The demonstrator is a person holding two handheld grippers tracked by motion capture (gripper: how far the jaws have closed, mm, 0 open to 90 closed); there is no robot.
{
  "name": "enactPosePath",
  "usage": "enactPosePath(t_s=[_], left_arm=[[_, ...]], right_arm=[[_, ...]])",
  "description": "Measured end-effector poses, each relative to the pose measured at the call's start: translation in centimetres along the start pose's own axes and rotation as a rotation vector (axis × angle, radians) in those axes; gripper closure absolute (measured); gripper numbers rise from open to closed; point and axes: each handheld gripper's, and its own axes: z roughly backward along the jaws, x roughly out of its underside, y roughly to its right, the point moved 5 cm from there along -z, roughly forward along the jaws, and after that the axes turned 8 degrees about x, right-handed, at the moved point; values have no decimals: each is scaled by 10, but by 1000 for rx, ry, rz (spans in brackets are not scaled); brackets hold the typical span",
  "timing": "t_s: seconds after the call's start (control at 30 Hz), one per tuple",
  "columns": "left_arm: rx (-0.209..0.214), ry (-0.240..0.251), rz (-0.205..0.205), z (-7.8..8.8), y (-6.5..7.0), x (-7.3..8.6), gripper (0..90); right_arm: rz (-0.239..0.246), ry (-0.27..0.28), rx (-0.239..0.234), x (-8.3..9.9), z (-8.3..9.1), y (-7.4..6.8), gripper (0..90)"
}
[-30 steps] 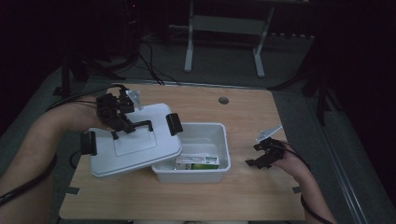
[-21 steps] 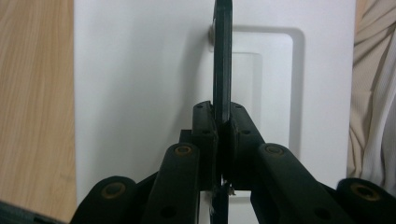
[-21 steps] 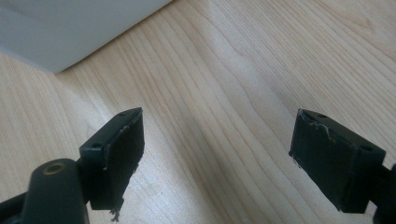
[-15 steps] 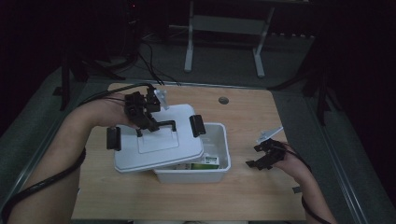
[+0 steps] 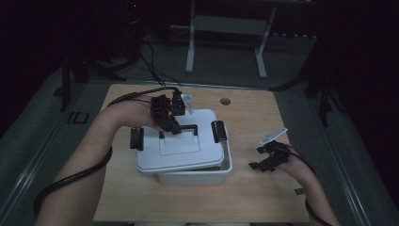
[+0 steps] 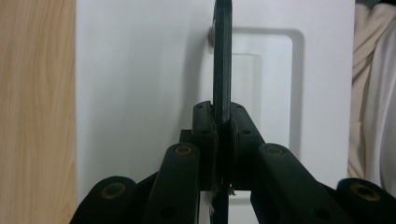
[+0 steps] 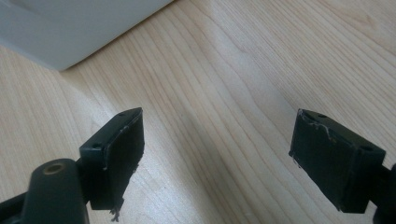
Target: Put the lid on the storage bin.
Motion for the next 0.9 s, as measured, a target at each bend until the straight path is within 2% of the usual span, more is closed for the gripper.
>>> enactPosePath(t_s=[0.17, 0.4, 0.63, 0.9], left_arm=[[8, -14, -12, -12, -3, -10, 836], [36, -8, -38, -29, -6, -23, 836], [46, -25, -45, -46, -10, -29, 836], [46, -29, -53, -54, -13, -30, 836]], right_arm=[[-4, 3, 0, 1, 1, 1, 171], [-5, 6, -2, 1, 1, 0, 171], [0, 6, -3, 3, 1, 0, 171], [-2, 8, -3, 4, 3, 0, 171]])
